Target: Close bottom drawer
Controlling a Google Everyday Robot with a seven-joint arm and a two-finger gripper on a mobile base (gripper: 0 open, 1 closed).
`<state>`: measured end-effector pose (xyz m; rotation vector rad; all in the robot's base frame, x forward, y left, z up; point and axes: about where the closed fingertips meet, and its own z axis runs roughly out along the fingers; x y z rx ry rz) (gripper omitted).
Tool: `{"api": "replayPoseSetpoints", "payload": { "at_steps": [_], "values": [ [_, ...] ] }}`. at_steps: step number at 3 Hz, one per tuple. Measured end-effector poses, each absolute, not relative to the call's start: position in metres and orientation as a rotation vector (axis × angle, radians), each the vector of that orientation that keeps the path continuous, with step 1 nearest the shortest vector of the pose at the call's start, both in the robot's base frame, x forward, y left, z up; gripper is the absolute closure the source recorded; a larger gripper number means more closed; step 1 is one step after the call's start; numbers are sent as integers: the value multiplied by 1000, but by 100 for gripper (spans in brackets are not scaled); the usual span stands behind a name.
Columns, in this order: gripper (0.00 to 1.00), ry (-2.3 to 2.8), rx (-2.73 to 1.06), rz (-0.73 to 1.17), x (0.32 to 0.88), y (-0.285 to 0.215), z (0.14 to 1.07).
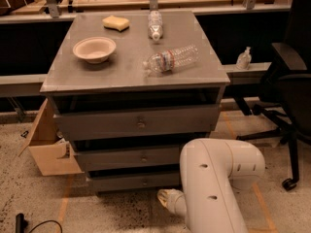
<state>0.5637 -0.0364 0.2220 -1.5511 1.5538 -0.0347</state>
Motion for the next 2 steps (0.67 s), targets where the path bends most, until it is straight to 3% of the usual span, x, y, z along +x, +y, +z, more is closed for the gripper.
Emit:
{"api": "replayPoseSetpoints", "payload": {
  "at_steps": [2],
  "values": [
    [100, 1637, -1641, -101, 538, -84, 315]
  ]
}}
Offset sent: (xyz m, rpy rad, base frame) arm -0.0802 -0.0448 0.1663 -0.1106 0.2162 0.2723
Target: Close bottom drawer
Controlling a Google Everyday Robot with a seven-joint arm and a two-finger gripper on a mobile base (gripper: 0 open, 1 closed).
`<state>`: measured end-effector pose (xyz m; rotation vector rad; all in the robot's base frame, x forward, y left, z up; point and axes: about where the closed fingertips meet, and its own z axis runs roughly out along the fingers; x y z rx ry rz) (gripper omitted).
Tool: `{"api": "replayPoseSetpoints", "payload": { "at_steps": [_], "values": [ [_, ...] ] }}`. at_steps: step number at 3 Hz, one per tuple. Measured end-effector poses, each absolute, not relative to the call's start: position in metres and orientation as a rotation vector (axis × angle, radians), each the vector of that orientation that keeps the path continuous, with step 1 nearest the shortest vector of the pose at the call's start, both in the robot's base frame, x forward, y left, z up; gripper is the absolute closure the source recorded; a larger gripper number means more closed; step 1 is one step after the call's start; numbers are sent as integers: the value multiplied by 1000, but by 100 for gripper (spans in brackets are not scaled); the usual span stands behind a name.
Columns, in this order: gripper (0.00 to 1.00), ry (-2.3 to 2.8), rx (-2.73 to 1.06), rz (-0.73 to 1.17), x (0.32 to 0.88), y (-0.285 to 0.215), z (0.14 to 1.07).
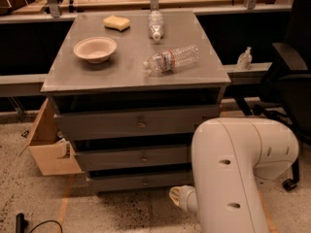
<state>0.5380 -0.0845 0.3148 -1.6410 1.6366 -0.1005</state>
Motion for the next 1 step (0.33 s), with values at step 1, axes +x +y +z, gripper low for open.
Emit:
{"api": "replayPoseSetpoints", "payload": {
  "at_steps": [1],
  "values": [
    [76, 1663, -1662, -80, 541, -83, 324]
  ]
}}
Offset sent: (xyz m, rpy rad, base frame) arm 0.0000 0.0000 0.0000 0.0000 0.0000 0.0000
